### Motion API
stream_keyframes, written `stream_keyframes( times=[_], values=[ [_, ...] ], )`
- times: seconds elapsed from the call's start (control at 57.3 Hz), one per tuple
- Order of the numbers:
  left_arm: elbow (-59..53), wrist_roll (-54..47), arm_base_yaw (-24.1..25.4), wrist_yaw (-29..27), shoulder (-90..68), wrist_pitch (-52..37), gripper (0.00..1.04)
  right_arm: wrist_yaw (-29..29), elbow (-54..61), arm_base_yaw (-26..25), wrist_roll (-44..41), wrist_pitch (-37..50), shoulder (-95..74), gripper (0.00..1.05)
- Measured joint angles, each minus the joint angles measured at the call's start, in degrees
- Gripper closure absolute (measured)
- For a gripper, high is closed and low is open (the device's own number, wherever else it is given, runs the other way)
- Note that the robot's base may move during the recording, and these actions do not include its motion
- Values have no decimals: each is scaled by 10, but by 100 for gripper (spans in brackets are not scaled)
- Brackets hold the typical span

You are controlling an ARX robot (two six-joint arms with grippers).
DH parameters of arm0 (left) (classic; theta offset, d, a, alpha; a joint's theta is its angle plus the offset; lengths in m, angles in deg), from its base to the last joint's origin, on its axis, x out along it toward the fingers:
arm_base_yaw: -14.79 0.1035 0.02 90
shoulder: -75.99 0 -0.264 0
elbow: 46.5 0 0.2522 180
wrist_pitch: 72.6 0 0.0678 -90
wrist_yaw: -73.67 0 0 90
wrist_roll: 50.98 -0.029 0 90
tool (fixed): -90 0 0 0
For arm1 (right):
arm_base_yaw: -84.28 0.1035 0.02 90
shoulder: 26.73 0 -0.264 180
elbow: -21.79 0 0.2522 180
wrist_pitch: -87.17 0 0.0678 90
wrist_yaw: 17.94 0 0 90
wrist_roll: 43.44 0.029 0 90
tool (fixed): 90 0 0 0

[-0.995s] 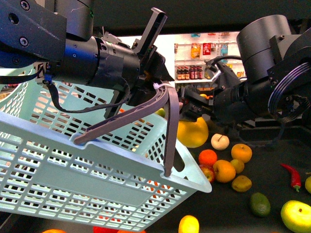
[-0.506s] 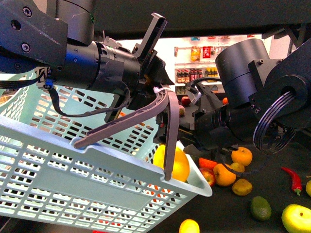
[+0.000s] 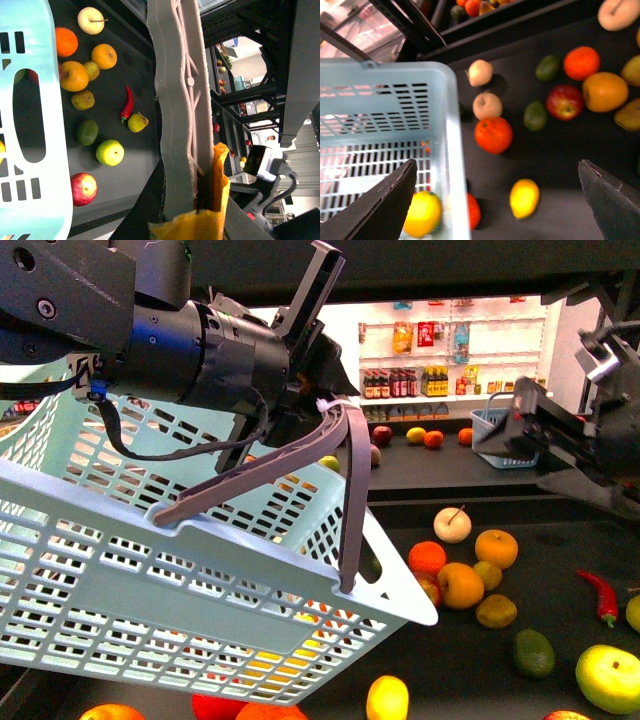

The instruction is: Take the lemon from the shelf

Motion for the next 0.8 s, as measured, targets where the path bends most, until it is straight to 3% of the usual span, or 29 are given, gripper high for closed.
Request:
stream_keyframes(
  times=[0.192,0.402,0.803],
  values=[
    [0,0,0,0,0,0,94,-4,68,-18,-52,24,-36,7],
    [0,0,0,-1,0,0,94,29,87,21,-73,49,-129,7],
    [0,0,0,0,0,0,94,119,-80,107,-63,5,-327,7]
  ],
)
